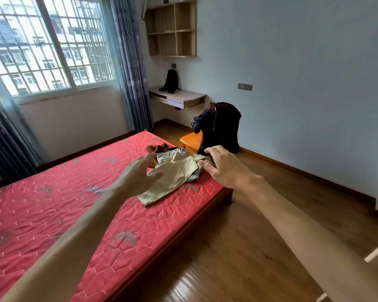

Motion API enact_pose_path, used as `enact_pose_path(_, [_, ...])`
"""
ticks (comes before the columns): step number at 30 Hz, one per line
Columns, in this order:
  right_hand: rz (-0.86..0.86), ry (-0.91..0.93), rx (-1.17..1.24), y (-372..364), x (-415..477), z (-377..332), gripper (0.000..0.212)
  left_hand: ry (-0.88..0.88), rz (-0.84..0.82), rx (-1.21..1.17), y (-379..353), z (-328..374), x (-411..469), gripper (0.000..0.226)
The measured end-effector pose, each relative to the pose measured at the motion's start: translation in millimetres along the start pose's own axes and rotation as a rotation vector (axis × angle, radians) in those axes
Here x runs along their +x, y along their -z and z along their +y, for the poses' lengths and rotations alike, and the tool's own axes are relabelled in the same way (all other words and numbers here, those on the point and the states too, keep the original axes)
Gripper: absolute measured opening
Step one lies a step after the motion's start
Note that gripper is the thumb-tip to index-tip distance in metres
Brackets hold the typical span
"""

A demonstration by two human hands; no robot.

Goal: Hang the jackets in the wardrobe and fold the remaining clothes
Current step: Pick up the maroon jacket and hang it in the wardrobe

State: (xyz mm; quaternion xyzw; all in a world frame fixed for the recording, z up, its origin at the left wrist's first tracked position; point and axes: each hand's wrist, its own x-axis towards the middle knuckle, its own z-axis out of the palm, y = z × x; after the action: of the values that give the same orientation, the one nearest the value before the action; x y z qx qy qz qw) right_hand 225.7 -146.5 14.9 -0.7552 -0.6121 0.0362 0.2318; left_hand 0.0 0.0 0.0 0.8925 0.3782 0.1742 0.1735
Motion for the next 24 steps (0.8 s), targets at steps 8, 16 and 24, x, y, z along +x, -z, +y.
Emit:
enact_pose_path(8, [0.026, -0.064, -0.076, 12.9, -3.8, 56.4, 0.051, -0.053, -0.068, 0.058, -38.8, 25.8, 51.0, 0.058])
enact_pose_path(16, [0.026, -0.215, -0.079, 17.1, 22.9, 120.2, 0.058, -0.133, -0.079, 0.1, -71.8, 48.8, 120.1, 0.094])
enact_pose_path(24, [0.051, -0.314, -0.097, 29.0, 98.3, 167.5, 0.065, -0.243, -0.118, 0.07, -90.2, 56.1, 223.2, 0.088])
